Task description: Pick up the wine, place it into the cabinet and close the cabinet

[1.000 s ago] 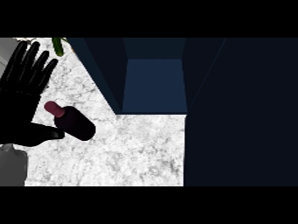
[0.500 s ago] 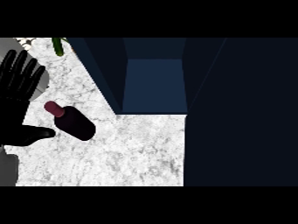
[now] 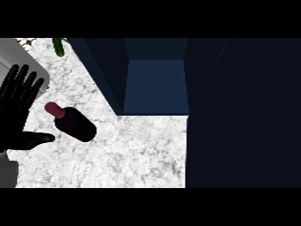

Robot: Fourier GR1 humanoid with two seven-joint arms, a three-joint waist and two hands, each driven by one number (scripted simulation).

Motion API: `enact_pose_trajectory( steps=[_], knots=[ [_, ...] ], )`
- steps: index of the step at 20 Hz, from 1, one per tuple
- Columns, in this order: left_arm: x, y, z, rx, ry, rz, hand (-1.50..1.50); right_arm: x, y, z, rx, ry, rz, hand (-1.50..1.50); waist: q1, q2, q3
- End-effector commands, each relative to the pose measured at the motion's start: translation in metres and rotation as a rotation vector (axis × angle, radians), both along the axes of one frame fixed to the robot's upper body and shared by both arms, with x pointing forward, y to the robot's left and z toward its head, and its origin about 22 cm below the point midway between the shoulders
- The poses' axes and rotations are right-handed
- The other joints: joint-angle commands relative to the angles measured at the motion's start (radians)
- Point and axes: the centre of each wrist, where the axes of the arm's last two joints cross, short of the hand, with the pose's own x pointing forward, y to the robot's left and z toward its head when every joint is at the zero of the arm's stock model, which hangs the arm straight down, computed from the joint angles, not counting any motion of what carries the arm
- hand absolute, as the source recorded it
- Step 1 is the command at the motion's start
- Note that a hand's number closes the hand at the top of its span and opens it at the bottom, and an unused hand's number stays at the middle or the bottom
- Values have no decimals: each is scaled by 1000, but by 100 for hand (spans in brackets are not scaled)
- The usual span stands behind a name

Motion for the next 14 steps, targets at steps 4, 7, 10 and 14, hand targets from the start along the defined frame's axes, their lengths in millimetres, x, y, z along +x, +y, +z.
enact_pose_trajectory(
  steps=[4, 7, 10, 14],
  knots=[
    [-2, 32, -24, 9, 15, 8, -150, -3, -5, -1, 2, -6, 3, -150, 0, 0, 0],
    [2, 7, -46, 25, 64, 15, -150, -3, -7, -14, 5, -9, -3, -150, -2, 0, 0],
    [6, 20, -61, 30, 88, 33, -150, -10, 29, 1, 17, -8, 4, -150, -1, 0, 0],
    [-12, 43, -73, 39, 94, 18, -150, -24, 2, 0, -10, 15, 22, -150, -3, -1, 0]
  ],
)
